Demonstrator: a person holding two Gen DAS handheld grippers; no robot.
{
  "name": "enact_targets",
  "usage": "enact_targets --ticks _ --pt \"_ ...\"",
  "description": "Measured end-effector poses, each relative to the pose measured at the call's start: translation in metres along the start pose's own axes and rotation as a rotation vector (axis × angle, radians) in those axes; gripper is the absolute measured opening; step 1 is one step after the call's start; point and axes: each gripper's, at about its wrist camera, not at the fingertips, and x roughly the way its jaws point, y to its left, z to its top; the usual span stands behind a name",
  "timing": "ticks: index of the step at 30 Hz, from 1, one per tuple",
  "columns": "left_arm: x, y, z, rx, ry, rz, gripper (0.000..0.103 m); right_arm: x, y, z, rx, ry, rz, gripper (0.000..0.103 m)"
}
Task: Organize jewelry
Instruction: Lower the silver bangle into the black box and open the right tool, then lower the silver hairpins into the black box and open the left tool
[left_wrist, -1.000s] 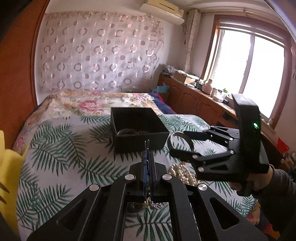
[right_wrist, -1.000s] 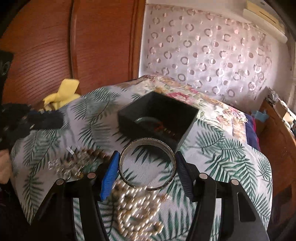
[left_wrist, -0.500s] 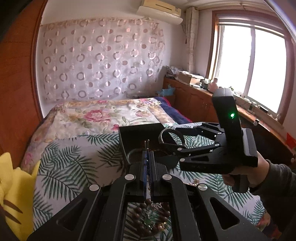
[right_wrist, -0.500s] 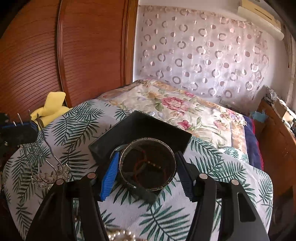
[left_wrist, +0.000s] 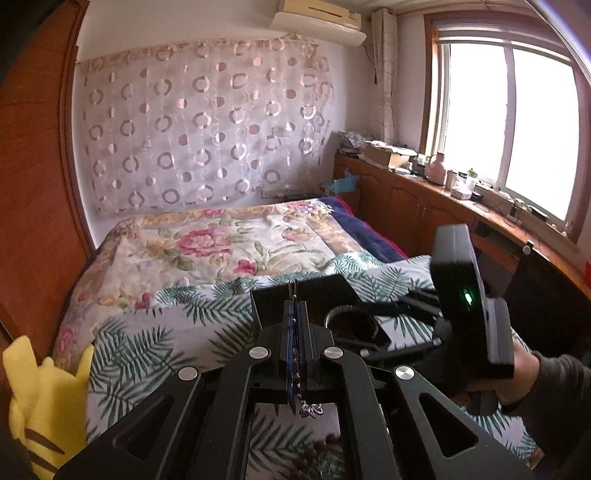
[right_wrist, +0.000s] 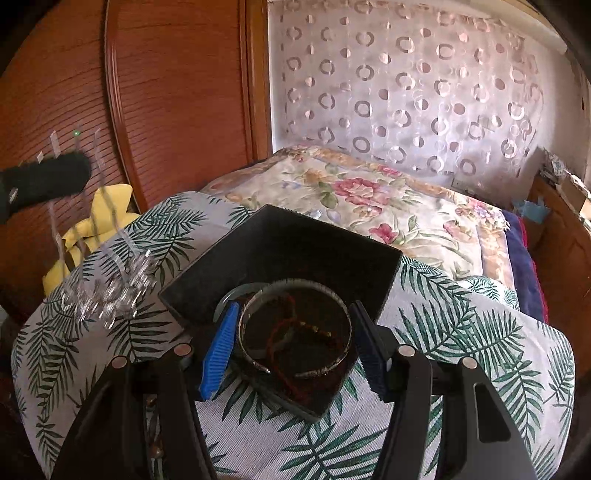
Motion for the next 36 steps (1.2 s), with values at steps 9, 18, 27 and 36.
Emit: enact_targets --ticks 9,18,27,36 --pt "0.042 -0.001 0.020 0.001 0.006 0.013 0.001 -0.038 -0.008 -0.010 0.013 -0.060 -0.017 0.068" --pt "0.084 -0.013 0.018 -0.032 0.037 -0.019 0.001 -0.070 -0.017 -0.033 0.039 -0.064 -0.034 0.068" --pt "0.116 -0.021 0.021 -0.035 0.085 0.009 0.019 -0.076 -0.019 -0.047 0.046 -0.058 -0.028 0.068" --pt "0.082 -0.015 0.008 0.004 0.074 0.033 0.061 -0.088 -0.013 -0.063 0.084 -0.055 -0.041 0.068"
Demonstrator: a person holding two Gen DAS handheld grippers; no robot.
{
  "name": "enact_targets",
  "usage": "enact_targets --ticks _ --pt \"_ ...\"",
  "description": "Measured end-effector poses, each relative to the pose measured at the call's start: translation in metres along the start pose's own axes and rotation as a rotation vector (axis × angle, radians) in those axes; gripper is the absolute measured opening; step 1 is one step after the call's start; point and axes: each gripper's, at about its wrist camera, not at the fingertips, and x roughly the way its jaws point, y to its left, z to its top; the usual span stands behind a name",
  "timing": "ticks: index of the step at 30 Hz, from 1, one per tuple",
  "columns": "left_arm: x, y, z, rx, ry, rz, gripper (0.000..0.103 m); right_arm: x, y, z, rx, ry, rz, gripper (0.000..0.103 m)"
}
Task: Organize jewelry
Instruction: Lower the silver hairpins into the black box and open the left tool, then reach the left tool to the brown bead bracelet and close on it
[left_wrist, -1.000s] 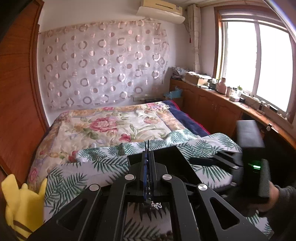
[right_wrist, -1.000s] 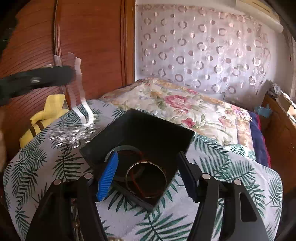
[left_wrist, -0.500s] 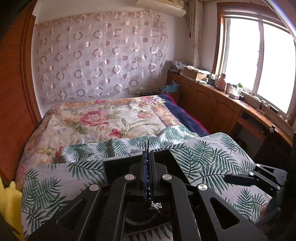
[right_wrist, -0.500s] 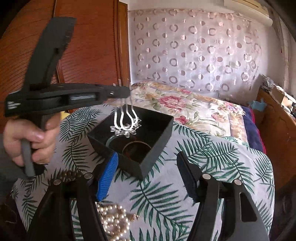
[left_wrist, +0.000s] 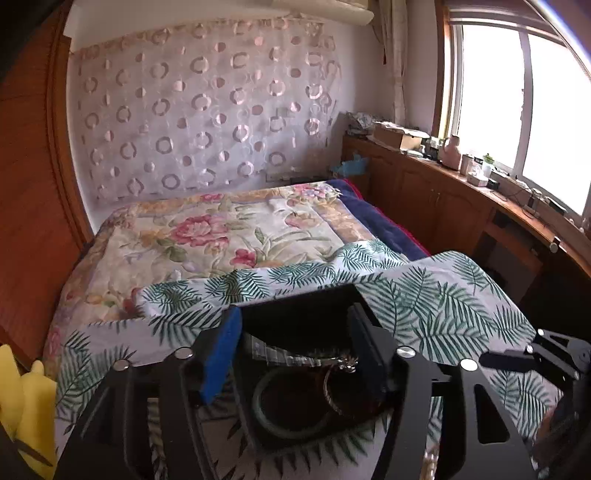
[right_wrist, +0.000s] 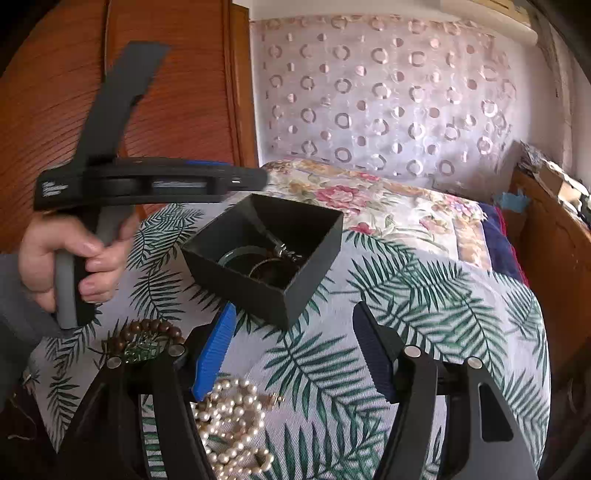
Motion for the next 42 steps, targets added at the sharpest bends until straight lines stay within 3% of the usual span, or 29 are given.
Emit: enact_targets --ticks 5,11,25,32,42 --pt "-0.028 0.005 -0.019 0.023 -0.012 0.017 0.079 -0.006 0.005 -0.013 0.037 0.017 -0.004 0.068" --pt "-0.057 0.018 -0.052 0.001 -0.002 -0.001 0.092 -0.016 0.012 -0.031 0.084 0.024 0.009 0.072" --pt "-0.068 0.034 -0.127 -0.029 0.128 -0.015 0.093 -0.038 0.043 -0.075 0.061 0.078 0.014 0.072" --pt "-0.052 0.033 -0.137 -0.014 0.218 -0.057 0.054 -0.038 0.058 -0.093 0.042 0.107 0.025 0.072" --pt "-0.037 0.022 -0.136 0.011 0.253 -0.082 0.027 -0.038 0.058 -0.099 0.060 0.094 0.026 0.072"
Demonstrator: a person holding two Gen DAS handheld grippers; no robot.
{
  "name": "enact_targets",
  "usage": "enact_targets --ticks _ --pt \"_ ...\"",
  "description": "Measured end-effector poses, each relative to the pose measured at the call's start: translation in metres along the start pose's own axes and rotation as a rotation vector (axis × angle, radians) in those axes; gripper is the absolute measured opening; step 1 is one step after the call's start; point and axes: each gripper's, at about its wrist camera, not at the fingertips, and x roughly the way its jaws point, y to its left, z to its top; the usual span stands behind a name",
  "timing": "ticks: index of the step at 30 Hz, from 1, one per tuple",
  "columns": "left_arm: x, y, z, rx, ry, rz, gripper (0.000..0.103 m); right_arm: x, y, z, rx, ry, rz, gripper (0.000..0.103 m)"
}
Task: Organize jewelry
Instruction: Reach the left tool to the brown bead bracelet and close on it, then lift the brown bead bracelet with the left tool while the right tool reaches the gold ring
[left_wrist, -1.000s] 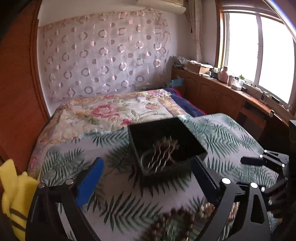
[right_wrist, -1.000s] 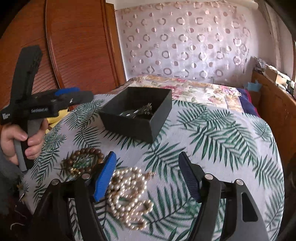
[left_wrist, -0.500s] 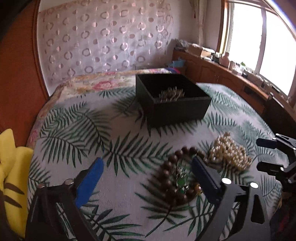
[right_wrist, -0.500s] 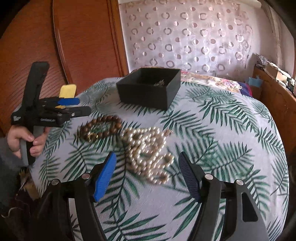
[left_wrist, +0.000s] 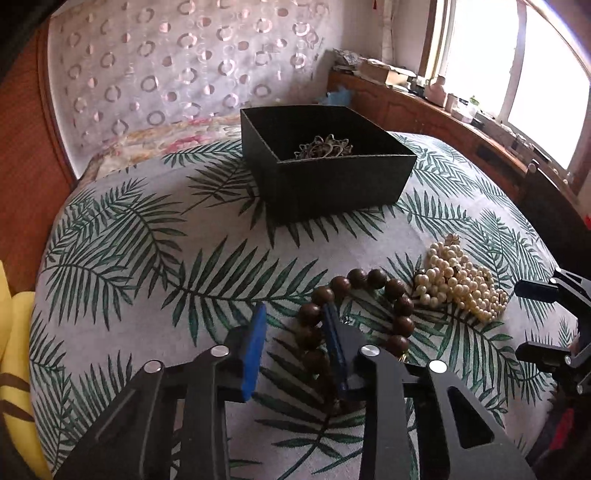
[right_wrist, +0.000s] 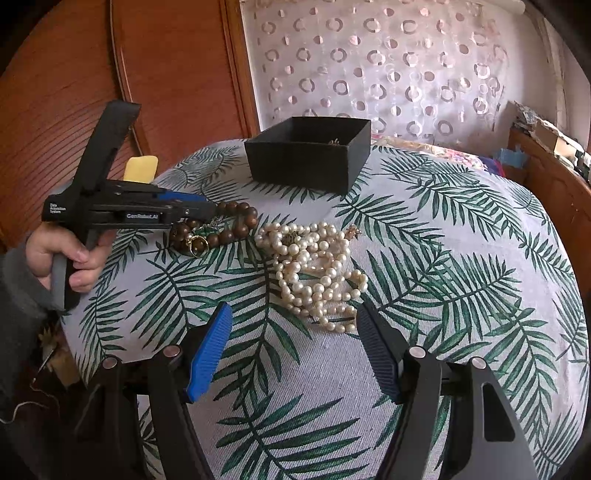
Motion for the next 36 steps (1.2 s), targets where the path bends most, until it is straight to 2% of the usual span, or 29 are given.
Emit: enact_targets --ticks 2,9,10,11,14,27,33,36 --pt "0.002 -0.003 0.002 0.010 0.003 -0.001 0.022 0.000 -0.001 0.000 0.006 -0.001 0.005 0.072" --pt "0.008 -0.010 0.008 0.051 0.014 0.027 0.022 -0.001 -0.001 0.000 0.007 -0.003 0.006 0.072" --pt "0.009 -0.012 0.009 0.058 0.014 0.031 0.020 -0.001 -0.001 0.000 0.008 -0.003 0.006 0.072" --pt "0.009 -0.013 0.008 0.065 0.013 0.029 0.013 -0.001 -0.001 0.000 0.008 -0.003 0.007 0.072" --pt "0.007 -0.017 0.007 0.073 0.006 0.019 0.012 -0.001 -0.001 0.000 0.010 -0.004 0.011 0.072" --pt "-0.058 -0.031 0.019 0.000 -0.167 -0.070 0.012 0.000 0.000 0.000 0.011 -0.004 0.014 0.072" --pt "-0.082 -0.041 0.025 0.009 -0.228 -0.082 0.012 0.000 0.000 0.001 0.008 -0.003 0.012 0.072" --pt "-0.093 -0.042 0.026 0.010 -0.256 -0.065 0.012 0.000 0.001 0.001 0.002 -0.003 0.004 0.072"
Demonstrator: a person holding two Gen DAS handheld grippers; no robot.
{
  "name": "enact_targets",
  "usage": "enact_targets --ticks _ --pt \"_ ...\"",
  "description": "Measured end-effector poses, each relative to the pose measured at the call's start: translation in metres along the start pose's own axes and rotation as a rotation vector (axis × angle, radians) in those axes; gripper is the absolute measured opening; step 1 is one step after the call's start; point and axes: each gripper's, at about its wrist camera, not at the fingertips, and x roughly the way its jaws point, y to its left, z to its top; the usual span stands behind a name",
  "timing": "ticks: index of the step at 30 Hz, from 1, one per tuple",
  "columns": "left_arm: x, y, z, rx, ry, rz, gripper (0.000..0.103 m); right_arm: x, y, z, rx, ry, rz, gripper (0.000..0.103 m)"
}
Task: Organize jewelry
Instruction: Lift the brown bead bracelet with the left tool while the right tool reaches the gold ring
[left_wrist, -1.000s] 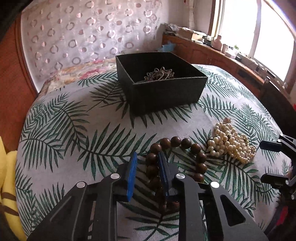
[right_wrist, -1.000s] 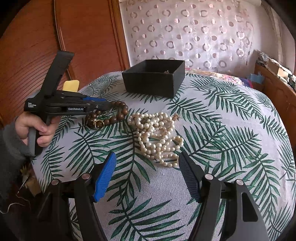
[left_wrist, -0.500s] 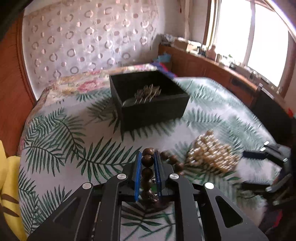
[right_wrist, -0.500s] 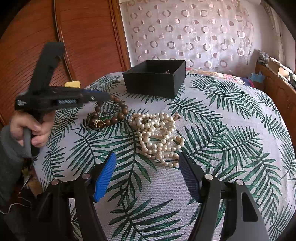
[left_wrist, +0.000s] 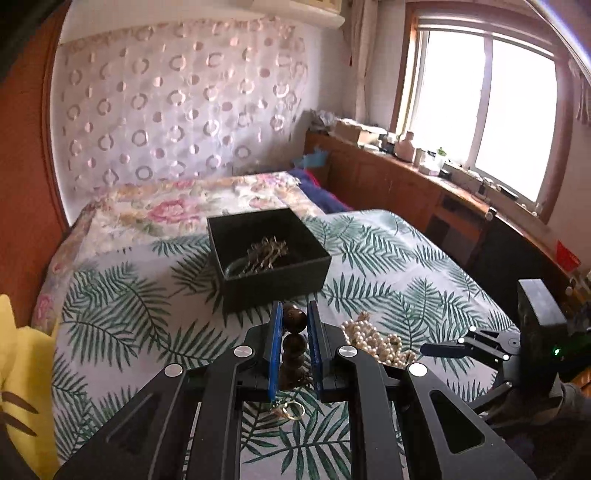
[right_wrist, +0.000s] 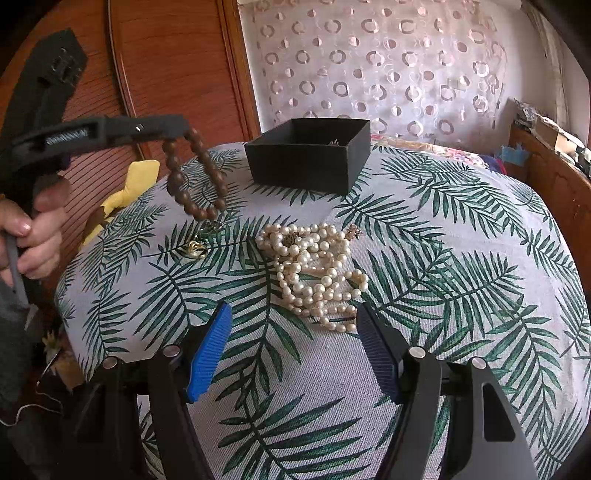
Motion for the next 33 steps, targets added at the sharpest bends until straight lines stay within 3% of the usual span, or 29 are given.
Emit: enact_targets --ticks 9,13,16,24,31,33 --pt "-0.028 0.013 -0.011 -0.034 -0.045 0.032 0.012 0.007 0.030 0.024 -0.087 -0.005 0.047 0.072" --pt "-0.037 0.019 -0.022 -0.047 -0.048 0.048 0.012 0.021 0.049 0.039 -0.144 0.016 0.090 0.063" --pt "-0.043 0.026 -0.030 -0.057 -0.045 0.068 0.012 0.038 0.064 0.046 -0.196 0.062 0.132 0.051" --pt "-0.053 0.044 -0.047 -0.100 -0.043 0.084 0.012 0.074 0.086 0.058 -0.293 0.145 0.134 0.047" --pt "-0.057 0.054 -0.053 -0.120 -0.046 0.092 0.012 0.079 0.096 0.059 -0.346 0.153 0.101 0.042" --pt "-0.057 0.055 -0.053 -0.121 -0.046 0.092 0.012 0.079 0.097 0.058 -0.345 0.154 0.119 0.034"
